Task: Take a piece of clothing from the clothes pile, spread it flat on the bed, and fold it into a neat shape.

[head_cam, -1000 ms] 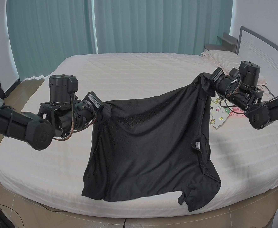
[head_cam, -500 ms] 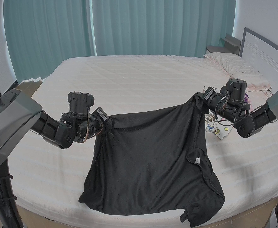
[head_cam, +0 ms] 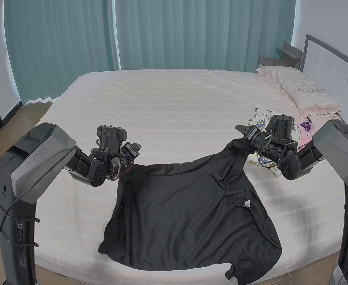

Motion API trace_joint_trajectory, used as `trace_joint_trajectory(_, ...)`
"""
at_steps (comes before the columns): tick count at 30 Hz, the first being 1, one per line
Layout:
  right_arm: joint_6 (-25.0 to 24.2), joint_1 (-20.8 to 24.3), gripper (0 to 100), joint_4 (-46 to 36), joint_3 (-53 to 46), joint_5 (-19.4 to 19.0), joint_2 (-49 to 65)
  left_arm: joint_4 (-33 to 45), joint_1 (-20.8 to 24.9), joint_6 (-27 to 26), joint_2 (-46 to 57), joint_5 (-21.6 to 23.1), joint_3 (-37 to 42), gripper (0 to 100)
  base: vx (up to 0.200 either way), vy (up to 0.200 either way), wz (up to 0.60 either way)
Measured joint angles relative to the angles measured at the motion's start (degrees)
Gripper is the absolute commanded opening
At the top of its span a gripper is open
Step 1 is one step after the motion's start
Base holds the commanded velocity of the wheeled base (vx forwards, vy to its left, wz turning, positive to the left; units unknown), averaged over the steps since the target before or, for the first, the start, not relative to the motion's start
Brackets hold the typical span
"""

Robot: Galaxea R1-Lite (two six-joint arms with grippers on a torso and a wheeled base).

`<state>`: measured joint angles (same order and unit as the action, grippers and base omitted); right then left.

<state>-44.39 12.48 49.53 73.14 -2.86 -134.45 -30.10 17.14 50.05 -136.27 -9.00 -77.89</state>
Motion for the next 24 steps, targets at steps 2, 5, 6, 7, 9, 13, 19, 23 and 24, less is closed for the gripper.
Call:
trace_joint_trajectory(2,0.87,-0.26,100,-0.43,1.08,1.43,-1.22,0.11,-0.37,-0.05,-1.30,-1.37,-1.66,100,0.000,0.000,0.00)
trace_joint_trajectory(5,1.50,-1.29,100,-2.62,3.12,3.33,-3.10,0.22,-1.13,-0.44,-2.62,-2.44,-3.36,100,0.000,0.000,0.00)
trace_joint_trajectory(6,1.56,-1.66,100,-3.96,3.60,3.66,-3.62,0.21,-1.35,-1.10,-2.93,-2.63,-3.64,100,0.000,0.000,0.00)
trace_joint_trajectory(7,1.56,-1.99,100,-5.02,4.00,3.95,-4.11,0.18,-1.62,-2.27,-3.18,-2.88,-3.89,100,0.000,0.000,0.00)
trace_joint_trajectory(9,1.56,-2.57,100,-5.83,4.63,4.43,-4.83,0.10,-2.05,-5.08,-3.56,-3.72,-4.12,100,0.000,0.000,0.00)
trace_joint_trajectory(13,1.48,-3.86,100,-6.45,5.63,5.32,-5.77,-2.15,-2.90,-8.73,-4.01,-6.60,-4.72,100,0.000,0.000,0.00)
trace_joint_trajectory(19,1.26,-5.44,100,-5.52,6.73,6.66,-6.18,-3.18,-3.74,-9.96,-4.08,-6.99,-6.49,100,0.000,0.000,0.00)
trace_joint_trajectory(23,1.33,-5.71,100,0.39,6.81,7.59,-6.18,-1.80,-4.02,-9.96,-3.89,-5.25,-7.89,100,0.000,0.000,0.00)
trace_joint_trajectory(24,1.37,-5.74,100,1.57,6.55,7.77,-6.16,-0.66,-4.16,-9.94,-3.73,-4.27,-8.24,100,0.000,0.000,0.00)
